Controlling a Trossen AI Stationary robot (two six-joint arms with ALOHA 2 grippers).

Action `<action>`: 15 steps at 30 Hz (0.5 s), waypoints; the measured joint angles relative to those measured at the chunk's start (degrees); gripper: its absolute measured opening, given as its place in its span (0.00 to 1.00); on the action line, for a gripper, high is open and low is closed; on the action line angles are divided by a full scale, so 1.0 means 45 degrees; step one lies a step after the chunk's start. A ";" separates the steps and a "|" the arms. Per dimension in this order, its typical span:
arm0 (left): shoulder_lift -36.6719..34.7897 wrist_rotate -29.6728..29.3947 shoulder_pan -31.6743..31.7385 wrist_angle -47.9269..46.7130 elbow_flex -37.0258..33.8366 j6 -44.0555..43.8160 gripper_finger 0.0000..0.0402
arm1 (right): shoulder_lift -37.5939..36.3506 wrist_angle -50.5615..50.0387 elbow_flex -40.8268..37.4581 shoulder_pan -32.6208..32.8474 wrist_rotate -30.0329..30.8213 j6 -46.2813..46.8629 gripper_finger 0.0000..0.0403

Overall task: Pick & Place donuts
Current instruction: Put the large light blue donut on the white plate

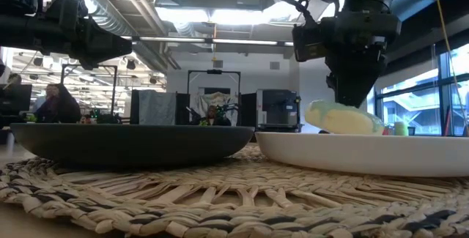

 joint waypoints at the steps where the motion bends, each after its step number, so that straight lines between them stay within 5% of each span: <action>1: 0.0000 0.0000 0.0000 0.0000 0.0004 0.0000 0.32 | 0.0000 0.0002 0.0000 -0.0002 0.0044 0.0002 0.32; 15: 0.0001 0.0001 0.0000 0.0000 0.0003 0.0000 0.32 | 0.0000 0.0012 0.0000 -0.0010 0.0124 -0.0017 0.35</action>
